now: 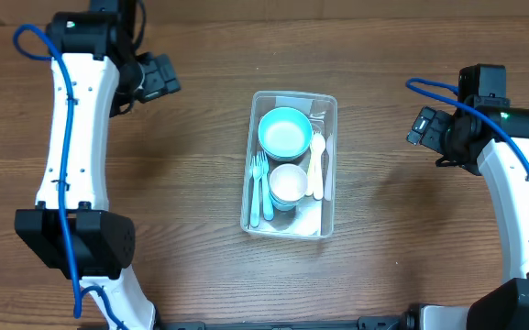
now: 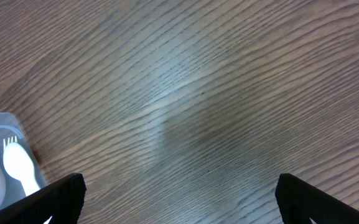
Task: Pack container
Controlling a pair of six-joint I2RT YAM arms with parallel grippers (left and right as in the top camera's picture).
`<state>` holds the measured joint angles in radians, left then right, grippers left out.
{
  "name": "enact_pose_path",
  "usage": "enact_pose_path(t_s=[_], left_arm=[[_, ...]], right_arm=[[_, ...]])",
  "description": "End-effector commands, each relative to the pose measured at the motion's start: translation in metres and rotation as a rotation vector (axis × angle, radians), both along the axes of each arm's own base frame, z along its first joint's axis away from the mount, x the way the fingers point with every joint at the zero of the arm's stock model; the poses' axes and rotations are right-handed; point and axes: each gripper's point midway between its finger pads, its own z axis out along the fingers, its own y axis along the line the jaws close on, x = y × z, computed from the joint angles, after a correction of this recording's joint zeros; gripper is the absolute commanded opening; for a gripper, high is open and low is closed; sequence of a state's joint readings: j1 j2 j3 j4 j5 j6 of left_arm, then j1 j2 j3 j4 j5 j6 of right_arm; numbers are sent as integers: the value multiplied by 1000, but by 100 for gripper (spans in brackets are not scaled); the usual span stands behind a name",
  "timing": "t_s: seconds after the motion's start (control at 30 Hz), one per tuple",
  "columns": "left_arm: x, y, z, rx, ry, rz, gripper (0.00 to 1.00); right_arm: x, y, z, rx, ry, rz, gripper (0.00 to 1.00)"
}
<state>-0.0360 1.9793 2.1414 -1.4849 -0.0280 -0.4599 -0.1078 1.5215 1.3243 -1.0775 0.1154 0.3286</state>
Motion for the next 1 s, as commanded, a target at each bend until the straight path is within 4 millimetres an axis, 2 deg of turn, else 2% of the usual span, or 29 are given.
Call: enact_pose_path(t_s=[0.0, 0.4, 0.47, 0.6, 0.7, 0.77, 0.97], left_arm=[[1, 7, 11, 11, -30, -8, 100], [1, 7, 11, 11, -30, -9, 100], [1, 7, 11, 11, -30, -9, 100], [1, 7, 11, 11, -30, -9, 100], [1, 7, 11, 11, -30, -9, 100], [1, 7, 10, 11, -29, -9, 100], [1, 7, 11, 11, -30, -9, 100]], right_arm=[[4, -2, 15, -13, -46, 0, 100], [3, -2, 15, -13, -45, 0, 100], [2, -1, 21, -15, -64, 0, 100], [-14, 1, 79, -49, -241, 2, 100], [-39, 11, 130, -61, -413, 25, 100], [-68, 32, 173, -61, -576, 94, 100], [-143, 50, 262, -66, -1004, 186, 100]])
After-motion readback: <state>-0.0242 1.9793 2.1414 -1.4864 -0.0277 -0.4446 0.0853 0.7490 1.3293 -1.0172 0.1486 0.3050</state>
